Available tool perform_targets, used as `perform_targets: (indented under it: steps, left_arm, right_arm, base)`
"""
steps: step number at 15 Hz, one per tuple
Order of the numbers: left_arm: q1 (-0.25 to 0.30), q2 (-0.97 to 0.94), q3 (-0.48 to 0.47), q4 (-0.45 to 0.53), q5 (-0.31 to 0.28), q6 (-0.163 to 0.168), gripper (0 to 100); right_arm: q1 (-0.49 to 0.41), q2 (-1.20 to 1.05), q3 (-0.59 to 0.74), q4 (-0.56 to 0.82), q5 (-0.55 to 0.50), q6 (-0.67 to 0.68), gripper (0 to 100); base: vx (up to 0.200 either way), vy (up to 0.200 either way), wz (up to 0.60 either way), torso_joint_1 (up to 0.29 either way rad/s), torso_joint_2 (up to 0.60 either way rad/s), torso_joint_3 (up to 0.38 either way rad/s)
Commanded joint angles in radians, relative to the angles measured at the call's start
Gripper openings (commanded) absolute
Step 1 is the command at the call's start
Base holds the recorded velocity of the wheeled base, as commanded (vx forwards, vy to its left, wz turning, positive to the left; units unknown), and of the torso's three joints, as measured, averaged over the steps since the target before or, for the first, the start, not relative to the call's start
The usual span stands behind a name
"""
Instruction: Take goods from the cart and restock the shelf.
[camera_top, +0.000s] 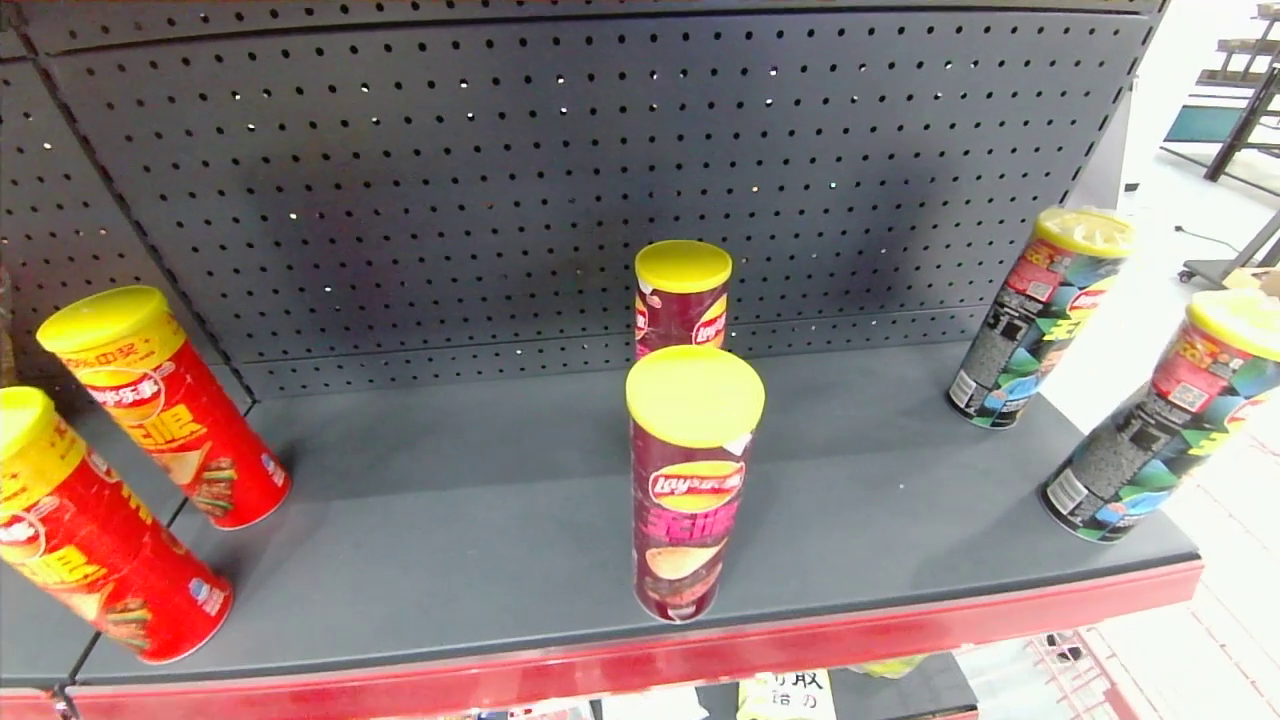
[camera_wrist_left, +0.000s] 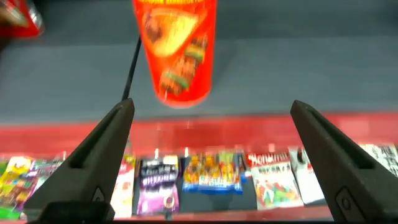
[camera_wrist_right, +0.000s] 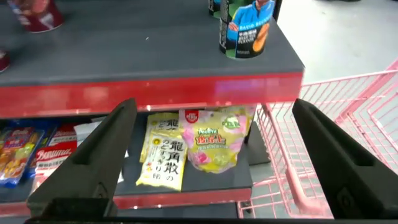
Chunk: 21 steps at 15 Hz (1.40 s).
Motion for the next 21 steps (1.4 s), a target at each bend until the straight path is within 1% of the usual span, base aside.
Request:
perform_targets:
  steps: [1,4,6,21]
  left_arm:
    - [0.000,0.003,0.000,0.000,0.000,-0.001,100]
    - [0.000,0.003,0.000,0.000,0.000,-0.001,100]
    - [0.000,0.003,0.000,0.000,0.000,-0.001,100]
    - [0.000,0.003,0.000,0.000,0.000,-0.001,100]
  right_arm:
    - [0.000,-0.003,0.000,-0.001,0.001,-0.002,100]
    - [0.000,-0.003,0.000,-0.001,-0.002,-0.003,100]
    - [0.000,-0.003,0.000,-0.001,0.001,0.000,100]
    - [0.000,-0.003,0.000,0.000,0.004,0.000,100]
  base:
    - [0.000,0.000,0.00,0.000,0.00,0.000]
    - [0.000,0.000,0.00,0.000,0.00,0.000]
    - [0.000,0.000,0.60,0.015,0.00,0.000]
    - [0.000,0.000,0.00,0.000,0.00,0.000]
